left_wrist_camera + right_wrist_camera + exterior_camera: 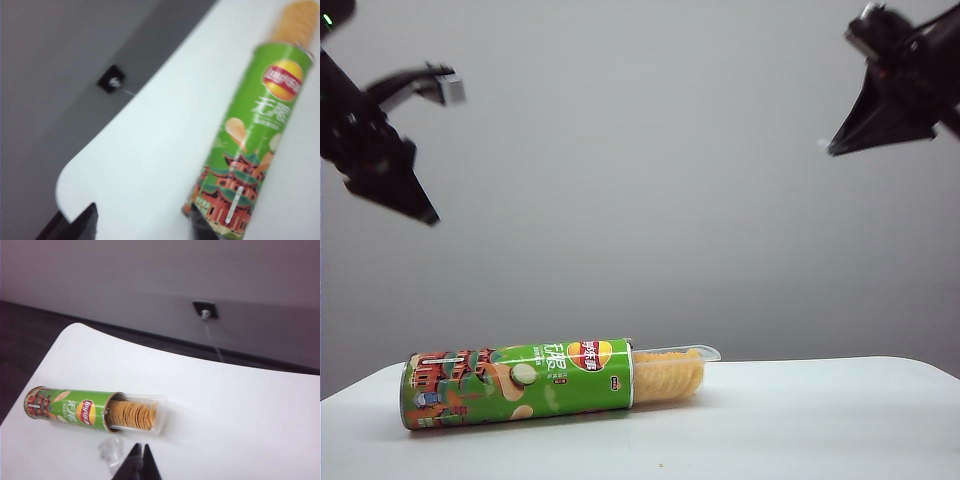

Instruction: Pick up the green tub of chips from the desk, push the transparent container that's holding the chips and has slipped out back in, and finally put the chips back on the desk.

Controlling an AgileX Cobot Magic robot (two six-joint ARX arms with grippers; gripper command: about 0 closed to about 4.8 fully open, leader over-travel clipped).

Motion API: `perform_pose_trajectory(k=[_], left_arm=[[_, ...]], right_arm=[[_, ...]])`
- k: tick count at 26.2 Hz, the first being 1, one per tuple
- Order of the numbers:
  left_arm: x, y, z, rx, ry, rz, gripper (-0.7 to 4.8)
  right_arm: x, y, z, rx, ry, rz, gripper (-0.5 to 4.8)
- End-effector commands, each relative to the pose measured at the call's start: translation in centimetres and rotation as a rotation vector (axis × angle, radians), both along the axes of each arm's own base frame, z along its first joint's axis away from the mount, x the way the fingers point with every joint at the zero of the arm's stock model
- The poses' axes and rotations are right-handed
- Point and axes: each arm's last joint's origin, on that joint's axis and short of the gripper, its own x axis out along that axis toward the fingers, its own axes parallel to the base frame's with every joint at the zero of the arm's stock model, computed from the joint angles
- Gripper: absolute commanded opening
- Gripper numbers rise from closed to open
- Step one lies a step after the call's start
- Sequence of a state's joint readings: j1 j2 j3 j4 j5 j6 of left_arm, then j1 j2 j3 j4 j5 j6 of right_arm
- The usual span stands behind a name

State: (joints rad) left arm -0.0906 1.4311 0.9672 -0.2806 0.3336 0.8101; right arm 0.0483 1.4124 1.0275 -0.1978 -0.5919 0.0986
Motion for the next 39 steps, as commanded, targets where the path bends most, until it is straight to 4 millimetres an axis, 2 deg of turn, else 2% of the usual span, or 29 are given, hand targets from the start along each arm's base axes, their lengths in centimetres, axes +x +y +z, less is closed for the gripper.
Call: perform_pose_trajectory(k=[1, 3, 5, 11, 18, 20, 26, 32, 35, 36, 38, 39], left_arm=[[1.0, -0.5, -0.9, 0.013, 0.015, -0.049, 3.00], [1.5, -0.6, -1.4, 0.019, 0.047, -0.053, 4.00], [2.1, -0.9, -2.1, 0.025, 0.104, -0.069, 4.79], [3.4, -2.1, -3.3, 0.026, 0.247, -0.115, 4.79], [4.0, -2.6, -5.1, 0.075, 0.328, -0.139, 4.79], [4.3, -2.6, -6.1, 0.137, 0.356, -0.151, 4.79], [5.2, -3.7, -9.1, 0.266, 0.376, -0.237, 4.79], [5.6, -4.4, -12.8, 0.288, 0.464, -0.256, 4.79], [5.8, -4.6, -13.2, 0.302, 0.449, -0.243, 4.79], [6.0, -4.7, -13.1, 0.311, 0.426, -0.235, 4.58], [6.3, -4.9, -13.0, 0.318, 0.395, -0.228, 3.46], [6.3, -4.9, -13.0, 0.319, 0.393, -0.229, 3.23]], right_arm=[[1.5, -0.1, -0.7, 0.039, -0.005, 0.051, -0.05], [2.2, -0.2, -1.4, 0.049, 0.017, 0.059, -0.05], [3.4, -0.6, -2.3, 0.074, 0.049, 0.077, -0.05], [5.9, -1.7, -4.2, 0.153, 0.115, 0.133, -0.05], [6.6, -2.1, -5.9, 0.181, 0.160, 0.146, -0.05], [6.8, -2.1, -6.3, 0.184, 0.167, 0.147, -0.05], [6.9, -2.1, -6.3, 0.205, 0.153, 0.178, -0.05], [6.9, -2.1, -6.3, 0.198, 0.147, 0.178, -0.05], [6.9, -2.6, -6.3, 0.197, 0.140, 0.165, -0.05], [6.9, -2.7, -6.3, 0.198, 0.140, 0.161, -0.05], [7.0, -2.7, -6.4, 0.198, 0.141, 0.160, -0.05], [7.0, -2.7, -6.4, 0.198, 0.142, 0.160, -0.05]])
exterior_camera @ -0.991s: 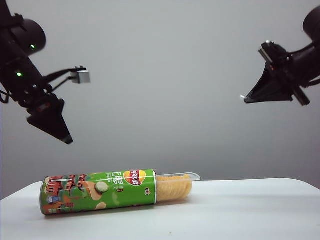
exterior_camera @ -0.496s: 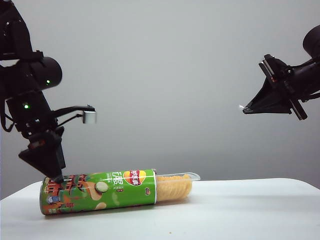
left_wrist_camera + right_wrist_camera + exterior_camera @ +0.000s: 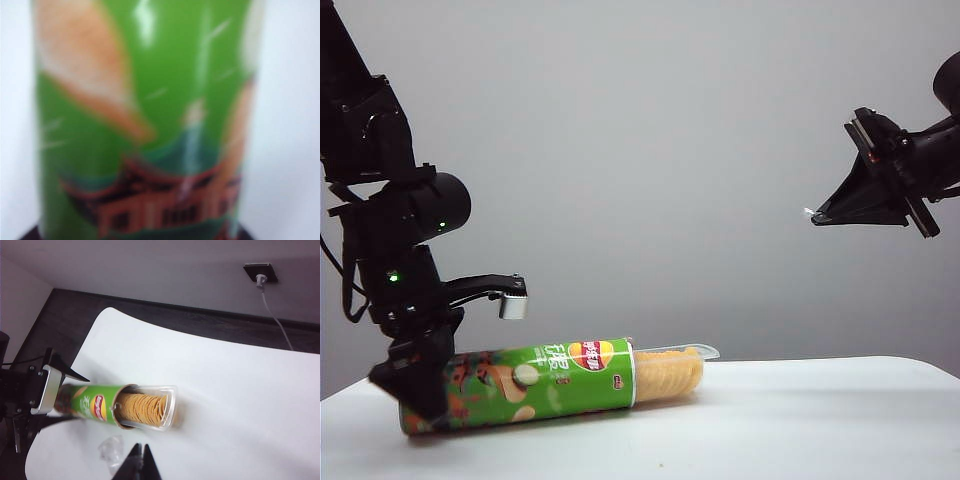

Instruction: Pick up the green tub of chips from the desk, push the transparent container that's holding the chips and has slipped out back in, and finally put the chips back on the desk.

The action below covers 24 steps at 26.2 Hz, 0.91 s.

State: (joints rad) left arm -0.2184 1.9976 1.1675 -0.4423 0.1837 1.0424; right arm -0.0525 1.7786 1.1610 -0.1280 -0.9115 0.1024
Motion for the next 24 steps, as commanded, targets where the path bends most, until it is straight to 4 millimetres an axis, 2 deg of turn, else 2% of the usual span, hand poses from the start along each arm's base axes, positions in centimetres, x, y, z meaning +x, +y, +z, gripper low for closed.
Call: perform_pose_trajectory(k=[1, 3, 9, 11, 12, 13, 15, 18, 19, 21, 22, 24], left_arm=[[0.2, -0.3, 0.3, -0.003, -0.032, -0.003, 3.00], [0.3, -0.4, 0.3, -0.009, -0.038, -0.006, 2.65], [0.4, -1.0, 0.5, -0.029, -0.064, -0.024, 2.68], [0.2, -1.5, 0.8, -0.042, -0.071, -0.042, 2.70], [0.2, -1.6, 1.2, -0.042, -0.080, -0.046, 2.80], [0.1, -1.9, 1.4, -0.043, -0.088, -0.053, 2.80], [-0.2, -2.5, 2.4, -0.050, -0.116, -0.071, 2.80], [-0.5, -3.3, 3.7, -0.064, -0.153, -0.094, 2.80], [-0.8, -3.6, 4.3, -0.082, -0.163, -0.112, 2.79], [-1.0, -4.1, 5.0, -0.096, -0.183, -0.127, 2.79], [-1.3, -4.5, 5.6, -0.099, -0.202, -0.140, 2.79], [-1.7, -5.3, 6.5, -0.107, -0.229, -0.166, 2.79]], right_arm=[[0.1, 0.0, 0.1, 0.001, -0.019, 0.009, -0.05], [0.1, 0.0, -0.1, 0.002, -0.010, 0.008, -0.05], [0.4, -0.3, -0.9, 0.002, 0.017, -0.003, -0.05], [0.5, -1.0, -1.4, 0.008, 0.036, -0.021, 0.08], [0.5, -1.6, -1.7, 0.018, 0.046, -0.028, 0.56], [0.5, -2.0, -1.7, 0.035, 0.047, -0.023, 0.81], [0.3, -3.7, -2.2, 0.165, 0.071, 0.037, 0.99], [0.2, -4.8, -2.7, 0.214, 0.103, 0.033, 1.29], [0.1, -4.9, -2.8, 0.243, 0.104, 0.055, 1.66], [0.1, -4.9, -2.7, 0.259, 0.106, 0.070, 2.06], [0.1, -4.6, -2.7, 0.261, 0.112, 0.076, 2.56], [0.1, -4.0, -2.8, 0.260, 0.117, 0.091, 2.65]])
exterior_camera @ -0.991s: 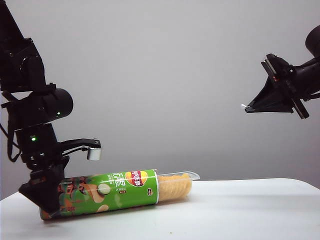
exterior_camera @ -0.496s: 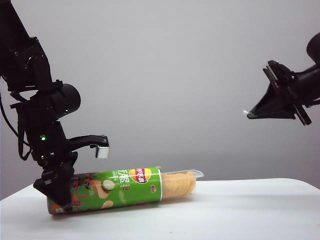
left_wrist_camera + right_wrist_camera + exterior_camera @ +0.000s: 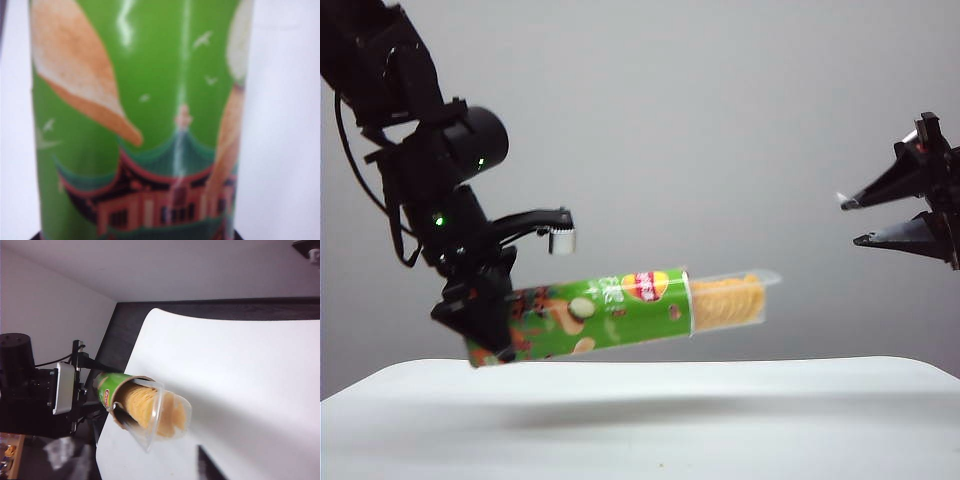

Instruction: Pick up the green tub of chips from the desk, push the transparent container that's holding the chips and has slipped out back in, and finally put the chips back on the desk.

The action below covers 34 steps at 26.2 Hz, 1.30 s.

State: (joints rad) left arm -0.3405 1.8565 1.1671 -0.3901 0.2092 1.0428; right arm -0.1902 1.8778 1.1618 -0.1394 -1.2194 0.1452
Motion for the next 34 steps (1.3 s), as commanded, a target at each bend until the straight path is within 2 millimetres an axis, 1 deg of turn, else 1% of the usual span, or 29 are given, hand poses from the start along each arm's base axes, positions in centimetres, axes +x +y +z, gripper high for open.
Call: perform_pose_trajectory(k=[1, 4, 6, 9, 11, 12, 14, 16, 17, 18, 19, 20, 21, 22, 25, 27, 30, 34], left_arm=[[-0.5, -1.3, 1.6, -0.035, -0.060, -0.045, 2.79], [-1.0, -2.4, 2.6, -0.055, -0.104, -0.078, 2.79], [-1.0, -2.6, 2.9, -0.062, -0.122, -0.082, 2.78], [-1.1, -2.6, 3.2, -0.067, -0.131, -0.080, 2.78], [-1.1, -2.6, 3.2, -0.069, -0.133, -0.080, 2.78], [-1.1, -2.6, 3.2, -0.075, -0.130, -0.086, 2.77], [-1.1, -2.7, 3.3, -0.090, -0.125, -0.096, 2.77], [-1.1, -2.7, 3.3, -0.093, -0.134, -0.095, 2.77], [-1.1, -2.7, 3.3, -0.095, -0.136, -0.095, 2.77], [-1.0, -2.7, 3.4, -0.098, -0.140, -0.093, 2.77], [-1.0, -2.7, 3.3, -0.097, -0.140, -0.093, 2.77], [-1.0, -2.7, 3.3, -0.097, -0.138, -0.093, 2.77], [-1.0, -2.7, 3.3, -0.099, -0.137, -0.088, 2.77], [-1.0, -2.7, 3.4, -0.105, -0.134, -0.079, 2.77], [-1.0, -2.7, 3.4, -0.108, -0.133, -0.075, 2.77], [-1.0, -2.9, 3.4, -0.149, -0.128, -0.101, 2.77], [-1.1, -3.5, 3.6, -0.174, -0.141, -0.129, 2.77], [-1.6, -5.1, 3.9, -0.195, -0.181, -0.176, 2.77]], right_arm=[[0.0, 0.9, 0.2, 0.012, 0.000, 0.033, 2.65], [0.1, 2.3, 0.1, 0.010, 0.009, 0.070, 2.65], [0.0, 2.7, 0.1, 0.006, 0.008, 0.083, 2.65], [-0.2, 2.8, -0.2, 0.009, 0.038, 0.085, 2.60], [-0.3, 2.8, -0.2, 0.012, 0.046, 0.085, 2.40], [-0.3, 2.8, -0.2, 0.013, 0.046, 0.087, 2.38], [-0.3, 3.2, -0.2, 0.013, 0.048, 0.099, 2.37], [-0.3, 3.3, -0.2, 0.014, 0.051, 0.101, 1.85], [-0.3, 3.7, -0.2, 0.013, 0.050, 0.112, 1.79], [-0.3, 3.7, -0.2, 0.013, 0.051, 0.112, 1.68], [-0.3, 3.8, -0.2, 0.013, 0.050, 0.113, 1.27], [-0.3, 3.7, -0.2, 0.013, 0.047, 0.113, 0.44], [-0.3, 3.7, -0.2, 0.013, 0.047, 0.113, 0.08], [-0.2, 3.7, -0.2, 0.013, 0.047, 0.113, -0.06], [-0.2, 3.8, -0.2, 0.013, 0.046, 0.115, -0.06], [-0.2, 4.5, -0.2, 0.013, 0.047, 0.132, -0.06], [-0.3, 6.1, -0.2, 0.011, 0.046, 0.175, -0.06], [-0.3, 8.3, -0.1, 0.007, 0.032, 0.233, -0.06]])
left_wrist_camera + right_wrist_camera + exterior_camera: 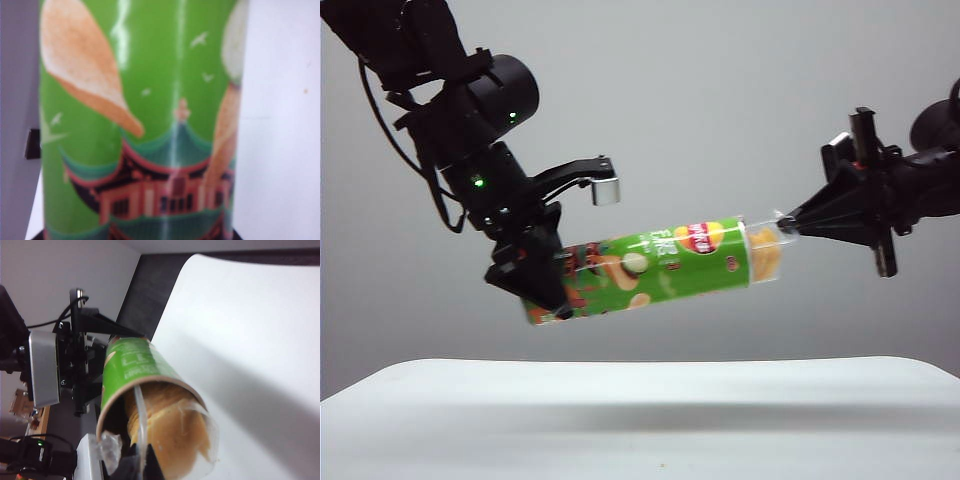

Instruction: Pick up the green tub of chips from the desk, push the transparent container that's holding the chips and has slipped out back in, and finally put the chips back on the desk.

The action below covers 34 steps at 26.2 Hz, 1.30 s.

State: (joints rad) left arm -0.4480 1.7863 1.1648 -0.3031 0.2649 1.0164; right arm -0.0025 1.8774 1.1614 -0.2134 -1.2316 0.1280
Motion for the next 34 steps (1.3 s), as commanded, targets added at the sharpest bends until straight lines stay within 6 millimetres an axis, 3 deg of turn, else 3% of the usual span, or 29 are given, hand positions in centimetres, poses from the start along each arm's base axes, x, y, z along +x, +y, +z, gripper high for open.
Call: perform_pose_trajectory(k=[1, 4, 9, 10, 11, 13, 20, 28, 34], left_arm=[[-0.1, -1.5, 1.1, -0.087, -0.075, -0.067, 2.77], [-0.1, -2.2, 1.4, -0.130, -0.094, -0.070, 2.77], [-0.2, -2.2, 1.3, -0.132, -0.065, -0.036, 2.77], [-0.2, -2.1, 1.2, -0.120, -0.063, -0.027, 2.77], [-0.2, -1.9, 1.1, -0.097, -0.057, -0.011, 2.77], [-0.2, -1.7, 1.0, -0.086, -0.047, 0.001, 2.77], [0.3, -0.2, -1.2, 0.049, 0.025, 0.062, 2.77], [2.2, 2.3, -6.4, 0.119, 0.159, 0.126, 2.78], [2.3, 2.3, -7.8, 0.138, 0.189, 0.126, 2.82]], right_arm=[[-0.1, 1.6, 0.2, -0.002, -0.027, 0.042, -0.06], [-0.2, 2.9, 0.3, -0.001, -0.035, 0.078, -0.06], [0.0, 2.6, 0.3, -0.023, -0.045, 0.055, 0.00], [0.0, 2.4, 0.3, -0.028, -0.050, 0.045, 0.31], [0.1, 1.9, 0.3, -0.032, -0.052, 0.030, 1.73], [0.2, 1.3, 0.2, -0.035, -0.048, 0.011, 2.50], [0.3, -1.9, 0.2, -0.031, -0.036, -0.069, 2.48], [-0.1, -2.0, 0.0, -0.050, -0.076, -0.044, 2.48], [0.0, -2.0, 0.0, -0.072, -0.101, -0.046, 2.48]])
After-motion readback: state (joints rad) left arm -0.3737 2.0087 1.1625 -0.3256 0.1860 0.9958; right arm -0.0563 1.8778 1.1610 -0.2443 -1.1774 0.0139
